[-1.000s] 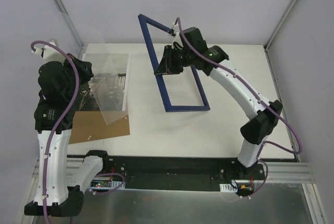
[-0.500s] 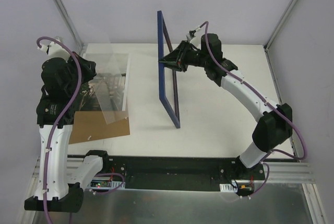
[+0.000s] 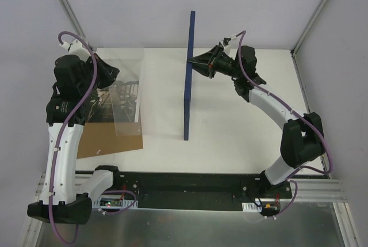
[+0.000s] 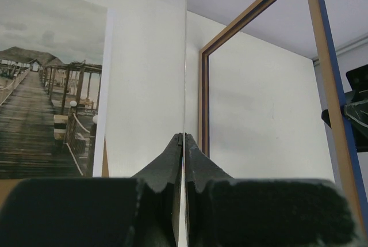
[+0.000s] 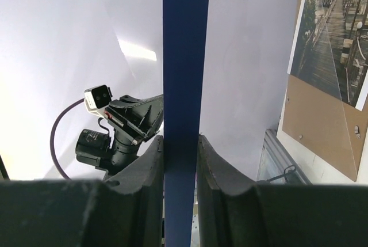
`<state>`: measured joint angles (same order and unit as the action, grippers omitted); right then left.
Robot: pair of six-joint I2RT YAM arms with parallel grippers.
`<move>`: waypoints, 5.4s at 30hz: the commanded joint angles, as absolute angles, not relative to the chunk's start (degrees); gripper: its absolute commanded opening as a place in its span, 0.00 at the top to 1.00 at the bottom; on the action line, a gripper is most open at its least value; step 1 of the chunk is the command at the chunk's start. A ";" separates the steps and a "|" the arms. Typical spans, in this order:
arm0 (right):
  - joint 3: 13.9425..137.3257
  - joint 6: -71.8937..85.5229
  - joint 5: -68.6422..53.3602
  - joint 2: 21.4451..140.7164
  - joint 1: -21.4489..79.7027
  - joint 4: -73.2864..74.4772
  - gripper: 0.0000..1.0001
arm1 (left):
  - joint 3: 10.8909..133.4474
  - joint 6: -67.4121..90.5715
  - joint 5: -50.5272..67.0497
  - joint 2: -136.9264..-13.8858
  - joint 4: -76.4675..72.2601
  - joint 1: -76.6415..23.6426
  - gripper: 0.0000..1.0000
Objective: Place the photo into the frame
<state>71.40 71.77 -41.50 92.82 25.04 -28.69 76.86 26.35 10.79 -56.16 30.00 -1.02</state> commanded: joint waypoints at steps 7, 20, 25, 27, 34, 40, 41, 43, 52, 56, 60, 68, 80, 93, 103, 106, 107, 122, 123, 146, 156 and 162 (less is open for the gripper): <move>69.26 72.25 -44.74 87.01 23.82 -37.79 0.86 | 82.00 25.84 9.42 -59.85 28.21 -13.43 1.00; 67.59 65.40 -46.41 83.85 21.97 -28.67 0.62 | 85.25 26.81 -2.80 -67.41 27.60 -31.72 1.00; 67.24 60.92 -46.76 82.44 20.39 -23.31 0.54 | 86.75 26.46 -5.01 -69.69 27.51 -35.68 1.00; 68.37 56.54 -46.23 81.65 20.04 -17.09 0.52 | 87.27 26.37 -5.62 -70.48 27.42 -36.82 1.00; 77.60 32.55 -37.55 79.28 19.34 16.31 0.48 | 87.37 26.01 -7.12 -71.63 27.51 -38.67 1.00; 78.22 25.59 -32.79 78.05 18.28 24.07 0.45 | 86.75 26.19 -7.03 -72.42 26.98 -39.20 1.00; 78.31 24.97 -32.52 77.96 18.19 24.60 0.45 | 86.75 26.19 -7.03 -72.51 26.90 -39.29 1.00; 78.83 23.91 -31.73 77.87 18.02 25.74 0.45 | 86.75 26.10 -7.21 -72.60 26.81 -39.46 1.00; 80.07 20.30 -28.12 76.64 16.96 30.41 0.45 | 86.05 25.40 -8.17 -71.72 26.81 -39.46 1.00; 80.07 19.95 -28.39 76.03 16.70 30.76 0.45 | 85.87 25.40 -8.09 -71.81 26.81 -39.46 1.00; 80.33 20.04 -28.91 75.33 16.35 30.85 0.45 | 85.69 25.23 -8.09 -71.81 26.63 -39.46 1.00; 82.18 20.65 -30.85 75.49 15.12 31.11 0.45 | 85.69 25.31 -7.65 -72.25 26.54 -39.46 1.00; 73.83 23.11 -29.27 78.31 14.77 24.79 0.48 | 85.43 25.31 -7.12 -72.33 26.37 -39.38 1.00; 66.19 26.02 -28.65 85.60 14.76 14.51 0.78 | 83.94 25.31 -6.86 -72.95 26.28 -39.46 1.00; 60.65 26.10 -29.18 92.81 14.68 6.51 0.86 | 82.53 25.14 -6.42 -73.91 25.93 -39.46 1.00; 60.12 25.67 -28.92 95.35 14.68 5.19 0.86 | 82.27 24.87 -6.42 -73.83 25.93 -39.46 1.00; 60.12 25.40 -28.66 96.06 14.76 5.27 0.86 | 82.18 24.87 -6.59 -73.83 25.93 -39.46 1.00; 69.08 11.87 -2.47 100.36 21.79 23.11 0.58 | 84.90 21.62 -10.98 -73.13 27.95 -38.32 1.00; 69.60 11.52 -1.76 101.07 22.14 23.20 0.57 | 84.90 21.62 -11.33 -72.95 27.95 -38.32 1.00; 70.93 3.52 15.11 107.05 26.28 27.60 0.88 | 89.03 20.39 -14.76 -71.10 30.50 -38.14 1.00; 63.73 1.49 14.24 103.63 26.46 24.87 0.92 | 92.11 25.31 -15.30 -70.75 31.29 -35.69 1.00; 60.30 2.99 12.75 100.55 26.89 26.02 0.94 | 91.94 28.12 -12.57 -70.40 31.20 -33.67 1.00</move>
<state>64.69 3.64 11.88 102.10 26.61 19.14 89.86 24.82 -14.00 -72.69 32.49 -34.98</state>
